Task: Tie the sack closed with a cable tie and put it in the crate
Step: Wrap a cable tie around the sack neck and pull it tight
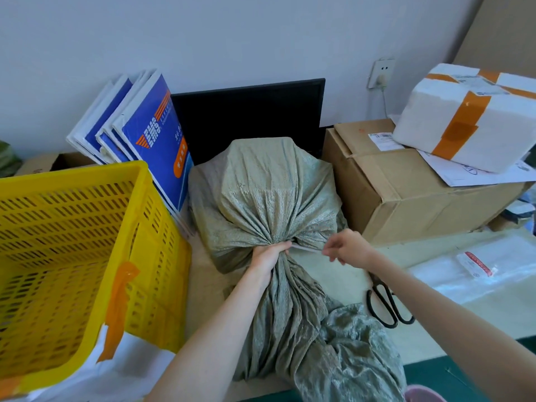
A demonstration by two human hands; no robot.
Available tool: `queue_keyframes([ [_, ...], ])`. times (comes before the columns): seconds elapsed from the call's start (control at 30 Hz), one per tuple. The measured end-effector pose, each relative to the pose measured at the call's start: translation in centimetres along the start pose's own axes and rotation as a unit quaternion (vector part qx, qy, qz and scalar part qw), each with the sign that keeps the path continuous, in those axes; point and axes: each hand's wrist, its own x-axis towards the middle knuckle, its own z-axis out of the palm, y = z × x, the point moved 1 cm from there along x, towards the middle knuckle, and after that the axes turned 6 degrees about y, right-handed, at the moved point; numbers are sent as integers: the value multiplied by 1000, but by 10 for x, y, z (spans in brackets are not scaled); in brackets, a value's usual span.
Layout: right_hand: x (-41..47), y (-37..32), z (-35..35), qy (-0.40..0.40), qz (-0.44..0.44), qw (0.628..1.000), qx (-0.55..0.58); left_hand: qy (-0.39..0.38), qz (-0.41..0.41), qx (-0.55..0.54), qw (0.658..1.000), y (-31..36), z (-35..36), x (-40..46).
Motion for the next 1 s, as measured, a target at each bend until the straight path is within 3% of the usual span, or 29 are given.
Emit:
queue_keyframes([
  [0.27, -11, 50, -17, 33, 86, 995, -24, -1, 0, 7, 1000, -1, 4, -1],
  [0.53, -1, 47, 3, -28, 79, 985, -149, -20, 3, 25, 999, -3, -1, 0],
  [0.77, 11, -1, 16, -44, 58, 997, -8, -11, -12, 26, 1000, -4, -2, -5],
  [1.0, 36, -44, 47, -25, 54, 998, 7, 43, -44, -46, 997, -1, 1, -12],
])
